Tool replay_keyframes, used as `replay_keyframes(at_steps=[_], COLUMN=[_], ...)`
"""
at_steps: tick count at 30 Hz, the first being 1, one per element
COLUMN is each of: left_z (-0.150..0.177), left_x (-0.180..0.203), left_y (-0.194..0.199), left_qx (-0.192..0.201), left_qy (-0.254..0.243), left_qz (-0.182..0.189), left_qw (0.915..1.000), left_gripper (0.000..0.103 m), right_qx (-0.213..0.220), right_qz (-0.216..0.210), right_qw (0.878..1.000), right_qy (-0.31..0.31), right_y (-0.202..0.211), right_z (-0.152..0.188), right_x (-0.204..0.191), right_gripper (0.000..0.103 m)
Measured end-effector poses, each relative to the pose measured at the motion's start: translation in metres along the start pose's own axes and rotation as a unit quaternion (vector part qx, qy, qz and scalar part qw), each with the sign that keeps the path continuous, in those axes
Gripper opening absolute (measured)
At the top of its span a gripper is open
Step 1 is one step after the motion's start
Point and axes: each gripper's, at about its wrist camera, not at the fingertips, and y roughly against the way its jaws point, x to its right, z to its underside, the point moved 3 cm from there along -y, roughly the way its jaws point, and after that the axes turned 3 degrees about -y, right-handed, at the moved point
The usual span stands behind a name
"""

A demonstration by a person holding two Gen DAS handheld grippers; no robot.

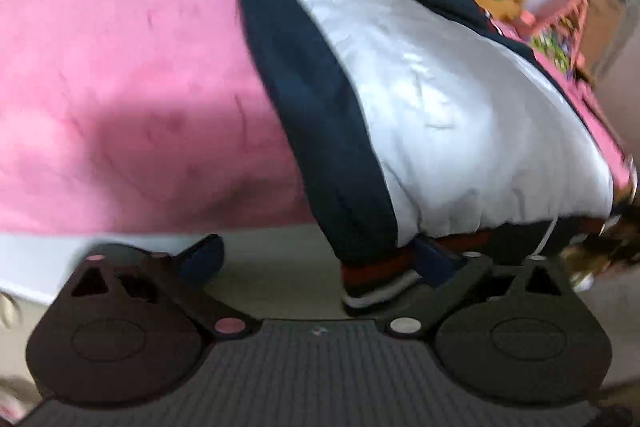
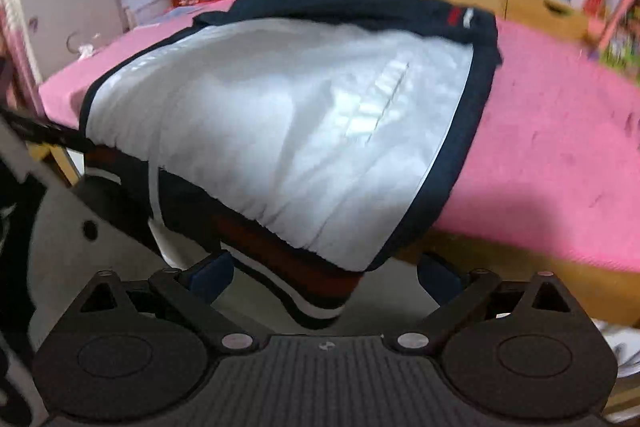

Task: Fold clothes

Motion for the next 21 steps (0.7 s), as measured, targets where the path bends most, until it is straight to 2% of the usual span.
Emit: replay_keyframes(at_steps=[2,3,5,7,9,12,14,17,19,21], left_z=[0.0,-0.001,-0.005,-0.013,-0.027,-0.056,-0.079,-0.108,-0.128,-0.147], left_x=[0.009,0.015,0.031,0.045,0.054,0.058,0.06,0.069,0.075,0.079], left_y=[-0.005,-0.005,0.009,0.026,0.04,0.049,0.05,0.044,0.037,0.022], left_qx=[-0.018,-0.026,-0.016,0.001,0.024,0.059,0.093,0.137,0.166,0.177], left_qy=[0.011,0.009,-0.023,-0.044,-0.055,-0.06,-0.07,-0.086,-0.106,-0.119], left_qz=[0.032,0.049,0.053,0.082,0.102,0.12,0.117,0.089,0.05,0.009], left_qw=[0.9993,0.9984,0.9982,0.9956,0.993,0.9892,0.9862,0.9828,0.9791,0.977], left_gripper=[0.038,0.031,0.032,0.033,0.033,0.033,0.033,0.033,0.033,0.033], right_qx=[-0.008,-0.013,-0.018,-0.006,0.027,0.085,0.117,0.131,0.142,0.153], right_qz=[-0.013,-0.022,-0.038,-0.061,-0.09,-0.123,-0.134,-0.132,-0.129,-0.129], right_qw=[1.0,0.999,0.998,0.996,0.993,0.983,0.978,0.976,0.975,0.971], right_qy=[-0.023,-0.035,-0.057,-0.057,-0.075,-0.103,-0.113,-0.11,-0.115,-0.128], right_y=[-0.009,-0.011,-0.006,0.01,0.029,0.053,0.058,0.049,0.037,0.022], right_z=[-0.001,-0.001,-0.005,-0.012,-0.023,-0.046,-0.065,-0.098,-0.124,-0.149], right_x=[0.001,0.0,-0.006,-0.013,-0.014,-0.012,-0.009,-0.004,0.003,0.013], right_gripper=[0.069,0.048,0.046,0.043,0.042,0.034,0.031,0.03,0.03,0.03])
